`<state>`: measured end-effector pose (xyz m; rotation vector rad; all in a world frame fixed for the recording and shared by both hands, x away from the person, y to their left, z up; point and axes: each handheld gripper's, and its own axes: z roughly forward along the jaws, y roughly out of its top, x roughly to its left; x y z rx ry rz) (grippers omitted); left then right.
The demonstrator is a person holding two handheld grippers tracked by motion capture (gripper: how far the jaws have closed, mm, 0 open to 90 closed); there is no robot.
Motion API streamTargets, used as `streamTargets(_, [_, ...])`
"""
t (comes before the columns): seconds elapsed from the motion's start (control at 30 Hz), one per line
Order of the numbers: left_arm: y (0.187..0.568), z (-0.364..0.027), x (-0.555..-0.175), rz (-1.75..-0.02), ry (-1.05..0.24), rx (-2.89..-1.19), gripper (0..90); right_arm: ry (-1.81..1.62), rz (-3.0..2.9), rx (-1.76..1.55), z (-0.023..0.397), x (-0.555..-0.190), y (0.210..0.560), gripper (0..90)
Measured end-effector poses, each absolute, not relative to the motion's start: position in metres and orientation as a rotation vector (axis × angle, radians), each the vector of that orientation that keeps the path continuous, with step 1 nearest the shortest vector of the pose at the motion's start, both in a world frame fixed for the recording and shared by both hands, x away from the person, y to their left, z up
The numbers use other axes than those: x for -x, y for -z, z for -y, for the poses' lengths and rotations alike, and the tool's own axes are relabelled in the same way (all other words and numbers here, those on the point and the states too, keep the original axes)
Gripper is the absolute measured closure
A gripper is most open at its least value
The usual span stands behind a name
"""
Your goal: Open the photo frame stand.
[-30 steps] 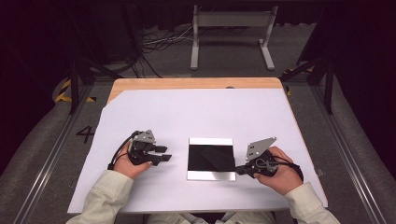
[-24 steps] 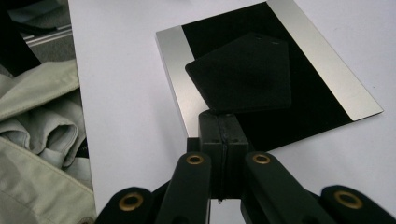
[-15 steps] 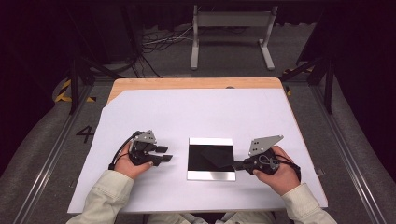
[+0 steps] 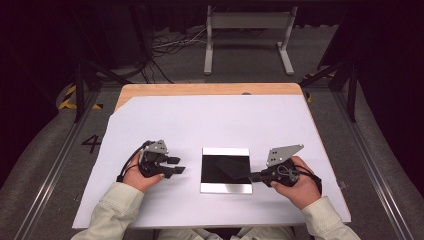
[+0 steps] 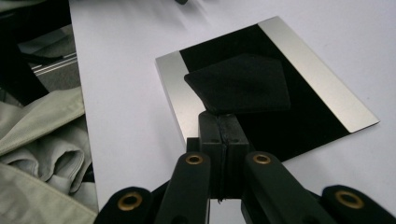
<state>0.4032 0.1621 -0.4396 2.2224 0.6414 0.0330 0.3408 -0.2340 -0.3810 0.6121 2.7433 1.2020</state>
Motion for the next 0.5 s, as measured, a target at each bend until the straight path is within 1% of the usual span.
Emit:
streamTargets(0.27, [0.44, -0.162, -0.404, -0.641, -0.034, -2.223, 55.5, -1.166, -2.761, -0.609, 0.24, -0.341, 0.377, 88.3])
streamTargets(0.5, [0.44, -0.162, -0.404, -0.647, -0.031, -2.22, 55.5, -1.183, -2.752, -0.633, 0.246, -0.342, 0.372, 85.0])
